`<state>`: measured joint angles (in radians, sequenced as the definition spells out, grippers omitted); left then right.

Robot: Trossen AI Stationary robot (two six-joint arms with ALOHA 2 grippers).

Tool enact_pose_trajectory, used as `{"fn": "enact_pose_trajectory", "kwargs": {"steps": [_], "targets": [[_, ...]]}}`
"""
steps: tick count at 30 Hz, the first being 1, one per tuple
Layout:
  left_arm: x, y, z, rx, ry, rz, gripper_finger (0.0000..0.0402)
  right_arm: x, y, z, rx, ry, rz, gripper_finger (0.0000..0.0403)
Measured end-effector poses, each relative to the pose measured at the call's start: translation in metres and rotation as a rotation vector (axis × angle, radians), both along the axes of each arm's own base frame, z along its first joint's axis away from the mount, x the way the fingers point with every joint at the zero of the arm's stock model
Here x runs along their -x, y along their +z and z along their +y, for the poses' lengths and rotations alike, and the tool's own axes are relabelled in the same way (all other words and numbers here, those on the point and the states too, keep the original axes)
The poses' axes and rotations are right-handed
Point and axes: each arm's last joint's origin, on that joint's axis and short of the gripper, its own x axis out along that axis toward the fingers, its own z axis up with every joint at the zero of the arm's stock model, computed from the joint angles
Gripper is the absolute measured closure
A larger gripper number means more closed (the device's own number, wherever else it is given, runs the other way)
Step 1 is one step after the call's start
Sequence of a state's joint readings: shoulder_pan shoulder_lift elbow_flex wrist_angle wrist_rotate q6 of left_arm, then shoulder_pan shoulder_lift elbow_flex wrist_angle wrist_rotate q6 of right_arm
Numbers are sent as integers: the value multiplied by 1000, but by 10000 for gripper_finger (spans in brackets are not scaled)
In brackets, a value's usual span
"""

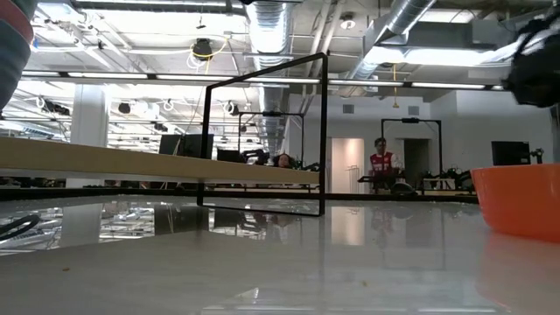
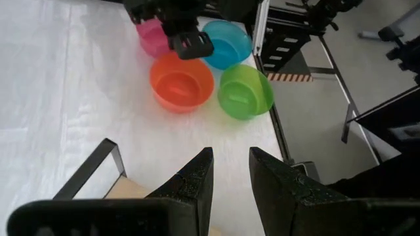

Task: Place and stack bowls onto a shelf
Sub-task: Adjust the colored small bowls

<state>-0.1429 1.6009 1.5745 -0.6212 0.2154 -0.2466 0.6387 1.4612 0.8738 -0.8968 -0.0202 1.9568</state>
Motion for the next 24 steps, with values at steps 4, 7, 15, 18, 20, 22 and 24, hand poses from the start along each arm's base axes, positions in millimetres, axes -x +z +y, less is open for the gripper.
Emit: {"fn": "enact_pose_trajectory", "kwargs": {"steps": [4,7,15,18,20,22,24], "targets": [[0,0,1,-17,22,-2,317,-14,1,-4,38,68,-144,384],[0,0,1,-18,23,-1,317,-24,3,-6,59,111,-237,384],[2,-4,1,-25,23,42,317,-24,11,-9,80,75,-195,383],[3,-5,2,-38,37,55,317,-14,15,-11,124,16,-88,383],[3,-5,2,-52,38,51,317,-10,14,-12,121,10,-49,383],[3,-5,3,-65,36,49,317,-11,12,-11,112,12,-43,383],[3,-5,2,-70,31,47,317,-16,7,-9,101,9,-48,383]]}}
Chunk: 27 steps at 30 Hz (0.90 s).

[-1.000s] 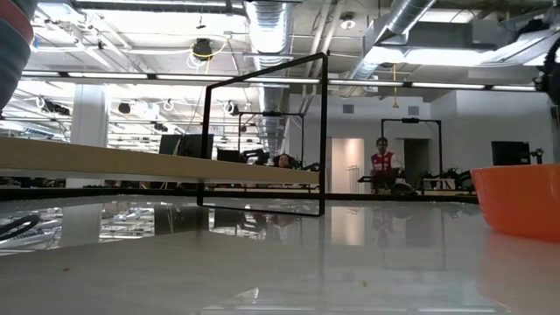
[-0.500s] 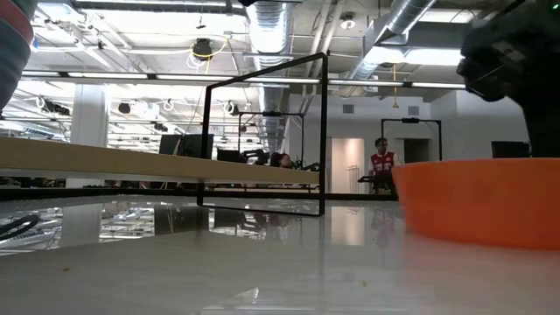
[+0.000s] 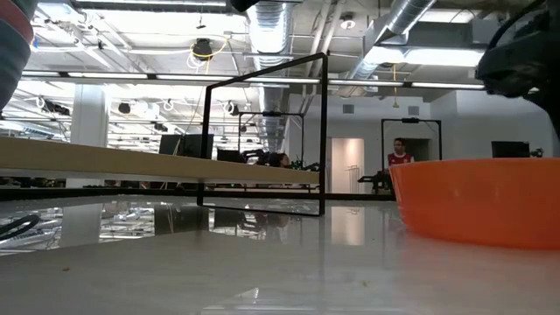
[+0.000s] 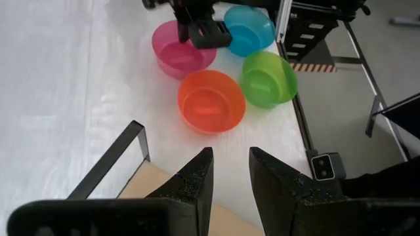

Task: Place and stack bowls onto a shelf
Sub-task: Adjust the colored small bowls, then put the small orange bowl on the shelf

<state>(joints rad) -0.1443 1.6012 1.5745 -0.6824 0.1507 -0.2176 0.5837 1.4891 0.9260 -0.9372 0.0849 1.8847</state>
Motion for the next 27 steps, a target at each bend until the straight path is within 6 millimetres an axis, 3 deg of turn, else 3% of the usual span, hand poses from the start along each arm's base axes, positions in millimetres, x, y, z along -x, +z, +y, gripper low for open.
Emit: {"fn": "enact_pose_trajectory", "kwargs": {"steps": [8,12,21,27], "targets": [[0,0,0,-19,-18,-4,317,-39,-24,5,-60,91,-125,383],[1,-1,0,-32,-28,-2,317,-62,-23,6,-53,170,-164,383],[2,-5,1,-97,37,18,317,-100,16,13,7,317,-323,381],[2,-16,3,-121,119,112,316,-83,65,24,70,276,-330,380]]}}
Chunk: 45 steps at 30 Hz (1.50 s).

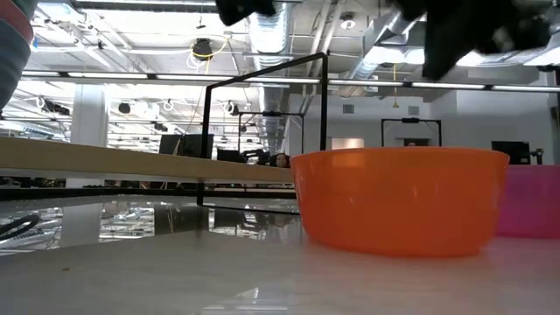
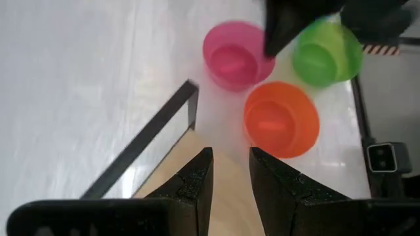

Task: Place and stack bowls onto a shelf
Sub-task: Put the small orange bowl on the shelf

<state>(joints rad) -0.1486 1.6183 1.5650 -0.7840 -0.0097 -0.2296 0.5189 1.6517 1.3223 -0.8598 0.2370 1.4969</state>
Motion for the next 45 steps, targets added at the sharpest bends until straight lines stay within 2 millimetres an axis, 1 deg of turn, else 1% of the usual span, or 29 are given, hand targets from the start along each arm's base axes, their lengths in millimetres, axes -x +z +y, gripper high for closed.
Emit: {"fn": "enact_pose_trajectory", "kwargs": {"steps": [3,6,10,14,16,18,22,25,29,36,39,43,45], "targets": [[-1,-2,-2,30,31,9,316,17,22,9,39,-30,-1,379],[-2,-2,-8,55,36,0,316,39,40,17,55,-68,8,379],[-3,-8,-22,58,13,29,316,64,45,27,73,-124,44,379],[-5,-17,-44,47,-71,42,316,80,43,37,87,-145,79,378],[-8,-19,-55,53,-112,22,316,84,42,42,87,-140,80,378],[-12,-23,-63,77,-115,7,316,87,42,45,84,-127,78,378],[-23,-34,-72,114,-141,-1,316,89,42,47,93,-123,67,378],[-30,-42,-75,146,-141,5,316,89,42,48,106,-122,47,378],[-35,-45,-77,146,-146,-21,316,93,42,51,119,-104,39,378],[-38,-44,-71,37,-3,-66,316,103,42,61,121,-59,30,378],[-39,-44,-71,23,15,-75,316,106,42,63,122,-47,30,378],[-44,-52,-75,51,68,-76,317,109,42,65,122,-38,29,378],[-48,-56,-81,48,49,-88,316,110,42,66,120,-33,28,378]]}}
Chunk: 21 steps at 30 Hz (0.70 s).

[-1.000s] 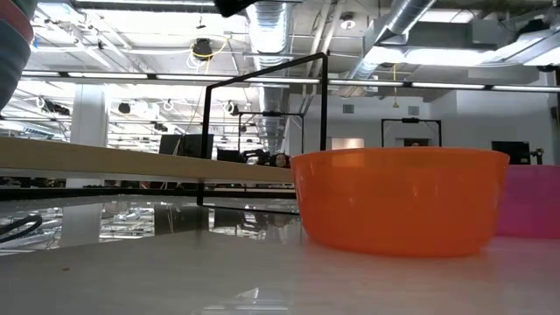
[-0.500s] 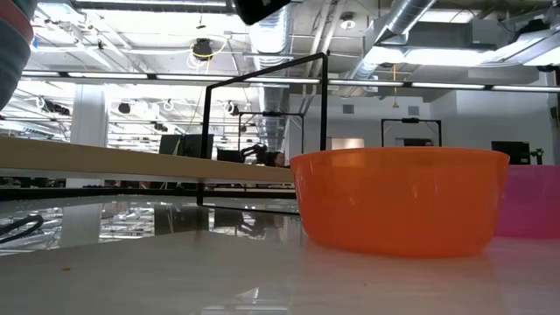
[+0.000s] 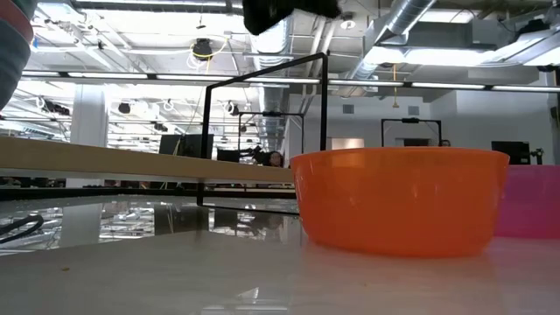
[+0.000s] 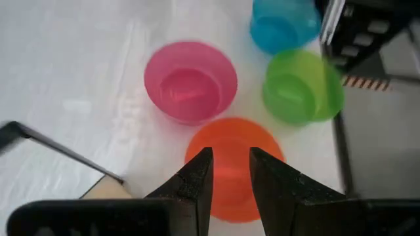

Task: Place and stack bowls onto a shelf
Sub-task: Put the small orange bowl on the shelf

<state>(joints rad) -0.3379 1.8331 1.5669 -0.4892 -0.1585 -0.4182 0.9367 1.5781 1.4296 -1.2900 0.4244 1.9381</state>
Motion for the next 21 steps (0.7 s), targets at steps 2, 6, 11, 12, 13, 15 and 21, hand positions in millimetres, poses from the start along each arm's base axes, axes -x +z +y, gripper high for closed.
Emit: {"fn": "enact_pose_trajectory", "kwargs": {"steps": [2,6,11,12,13,15,21], "targets": [[-2,-13,-6,-11,-50,46,309,0,0,0,-1,-1,0,378],[-10,-35,-14,64,-101,111,275,2,0,1,4,5,3,378],[-20,-39,-10,91,-109,72,210,2,0,1,2,2,2,378],[-22,-38,-8,65,-97,51,198,2,0,1,2,1,2,378],[-22,-38,-7,30,-90,46,188,1,0,1,2,1,2,378],[-22,-42,-7,-17,-78,52,172,2,0,1,2,1,2,378],[-30,-71,-13,-16,-68,116,167,1,0,1,-3,-9,0,377]]}}
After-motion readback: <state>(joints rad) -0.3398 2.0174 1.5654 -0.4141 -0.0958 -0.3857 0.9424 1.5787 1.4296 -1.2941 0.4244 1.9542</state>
